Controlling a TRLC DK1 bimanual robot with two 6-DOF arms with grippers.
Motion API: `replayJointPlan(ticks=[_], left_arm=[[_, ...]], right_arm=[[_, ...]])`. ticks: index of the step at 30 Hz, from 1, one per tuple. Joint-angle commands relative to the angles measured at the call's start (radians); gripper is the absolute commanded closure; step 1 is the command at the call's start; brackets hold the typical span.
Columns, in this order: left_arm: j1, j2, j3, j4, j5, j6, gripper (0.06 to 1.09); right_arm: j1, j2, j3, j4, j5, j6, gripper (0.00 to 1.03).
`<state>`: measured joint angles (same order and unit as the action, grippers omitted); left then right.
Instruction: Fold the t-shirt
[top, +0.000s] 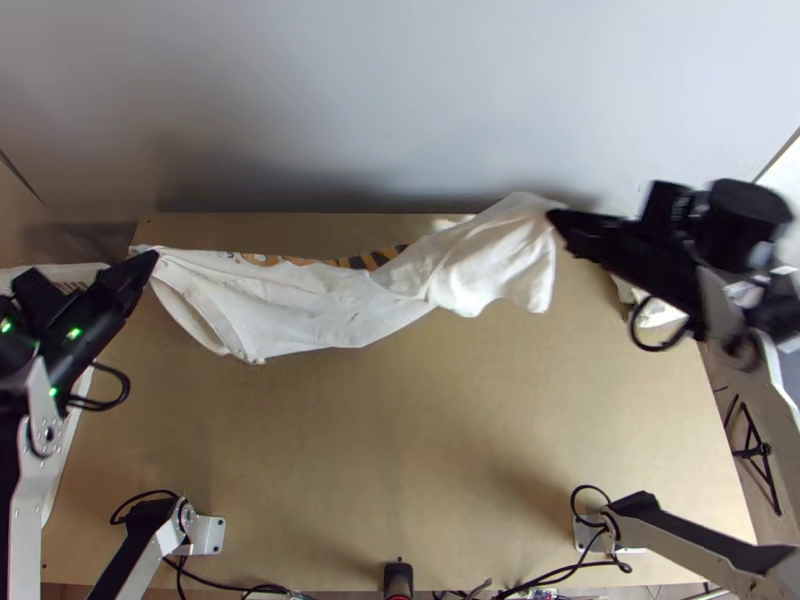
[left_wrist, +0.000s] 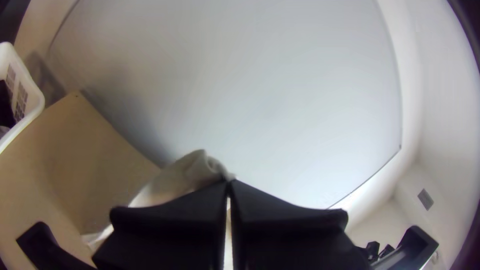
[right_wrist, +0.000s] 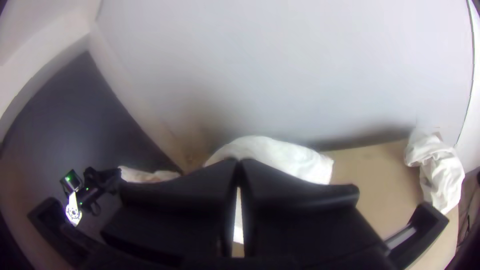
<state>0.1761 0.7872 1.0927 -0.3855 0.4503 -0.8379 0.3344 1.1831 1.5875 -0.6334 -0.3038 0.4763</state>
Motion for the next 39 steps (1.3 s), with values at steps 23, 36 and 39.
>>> replayJointPlan(ticks=[23,36,39], left_arm=[[0.189,-0.439,0.259,-0.082,0.145,-0.164,1.05],[0.281,-0.473,-0.051,-0.039,0.168,-0.121,1.05],[0.306,-0.460,-0.205,0.028,0.154,-0.101,1.05]], right_arm=[[-0.167,-0.227,0.618,-0.120,-0.026,0.018,1.00],[-0.153,-0.194,0.368,-0.164,-0.026,-0.151,1.00],[-0.147,-0.206,0.149,-0.055,-0.027,-0.163,1.00]])
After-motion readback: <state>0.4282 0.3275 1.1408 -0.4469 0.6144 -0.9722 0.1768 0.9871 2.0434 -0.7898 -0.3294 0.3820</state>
